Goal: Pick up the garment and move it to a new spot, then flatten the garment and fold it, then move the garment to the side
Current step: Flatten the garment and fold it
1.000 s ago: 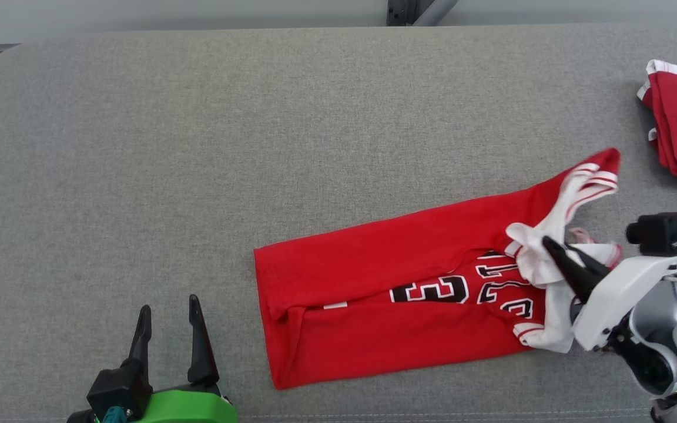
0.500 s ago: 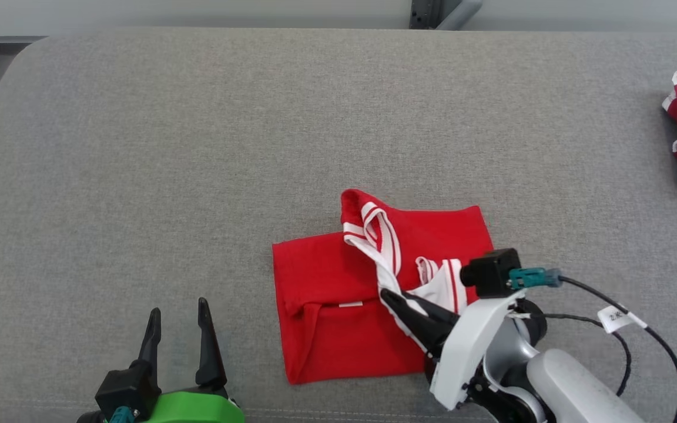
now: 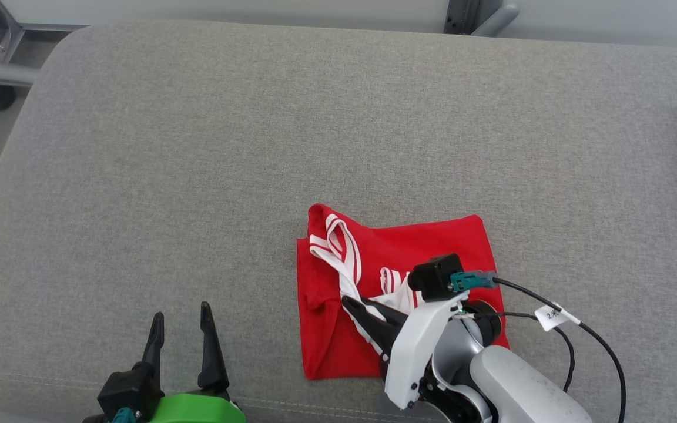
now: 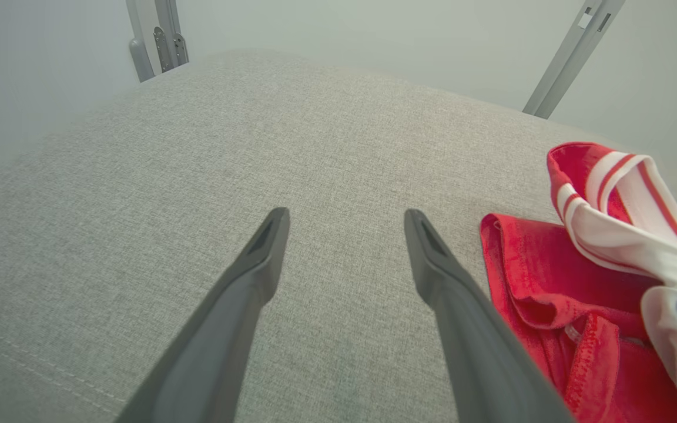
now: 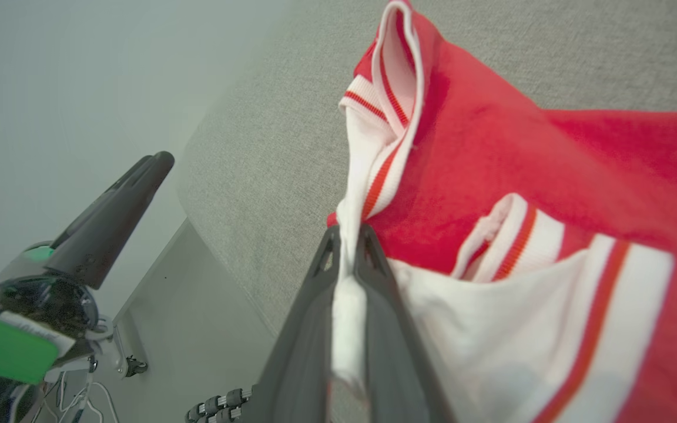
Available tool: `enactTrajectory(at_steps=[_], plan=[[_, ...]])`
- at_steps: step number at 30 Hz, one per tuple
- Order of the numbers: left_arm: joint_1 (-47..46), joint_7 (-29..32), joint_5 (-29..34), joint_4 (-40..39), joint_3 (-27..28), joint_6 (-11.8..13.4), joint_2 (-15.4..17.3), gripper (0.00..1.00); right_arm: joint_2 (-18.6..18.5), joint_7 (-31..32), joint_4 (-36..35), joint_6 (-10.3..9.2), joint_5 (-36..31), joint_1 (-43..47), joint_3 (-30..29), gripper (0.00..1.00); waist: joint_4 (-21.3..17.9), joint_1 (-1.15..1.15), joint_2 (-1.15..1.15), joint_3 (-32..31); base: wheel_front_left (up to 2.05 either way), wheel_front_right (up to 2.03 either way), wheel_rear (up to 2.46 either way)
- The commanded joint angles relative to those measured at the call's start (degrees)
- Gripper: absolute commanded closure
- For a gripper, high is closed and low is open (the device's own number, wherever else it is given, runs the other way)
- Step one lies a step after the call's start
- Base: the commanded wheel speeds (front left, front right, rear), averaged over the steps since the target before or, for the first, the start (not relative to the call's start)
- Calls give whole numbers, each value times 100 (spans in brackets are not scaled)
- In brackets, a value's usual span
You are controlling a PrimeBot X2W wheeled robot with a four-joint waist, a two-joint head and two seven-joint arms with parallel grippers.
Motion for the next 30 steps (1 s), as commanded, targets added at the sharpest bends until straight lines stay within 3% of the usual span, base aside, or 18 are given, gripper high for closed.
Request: enactTrajectory(at_steps=[1,4,5,6,7,15,25,26,27,28,29,30], plan=[[0,-26,-3,12,-5,0,5,0,46,-74,178,0,-74,-102,13,100,16,0,0,-3,0,0,0],[2,-26,-26,37,8,-1,5,0,113,-141,452,0,-172,-185,31,100,26,0,0,-32,0,0,0],[14,-26,-30,45,22,0,5,0,133,-176,491,0,-188,-205,71,80,22,0,0,-51,0,0,0],[35,-26,-28,54,44,-2,5,0,155,-200,513,0,-193,-211,102,53,11,0,0,-71,0,0,0],[64,-26,-23,60,65,-5,5,0,165,-252,516,0,-203,-213,118,0,-8,0,0,-95,0,0,0],[232,-26,177,77,213,-46,5,0,-62,-925,73,0,-608,96,-131,0,-164,0,0,-386,0,0,0],[440,-25,273,4,400,-128,5,0,-697,-1288,-674,0,-1256,883,-1436,0,-558,0,0,-635,0,0,0],[429,-25,269,-4,385,-123,5,0,-750,-1317,-676,-1,-1344,913,-1542,5,-576,0,0,-621,0,0,0],[422,-24,270,-7,375,-116,5,0,-775,-1326,-654,-1,-1377,949,-1637,59,-596,0,0,-602,0,0,0],[408,-21,271,-22,364,-109,5,0,-809,-1337,-612,-1,-1452,979,-1726,76,-609,0,0,-569,0,0,0],[377,-21,273,-24,353,-109,5,0,-882,-1345,-562,-1,-1571,983,-1759,100,-610,0,0,-532,0,0,0],[335,-21,278,-31,341,-114,5,0,-868,-1338,-517,-1,-1552,990,-1790,100,-608,0,0,-477,0,0,0]])
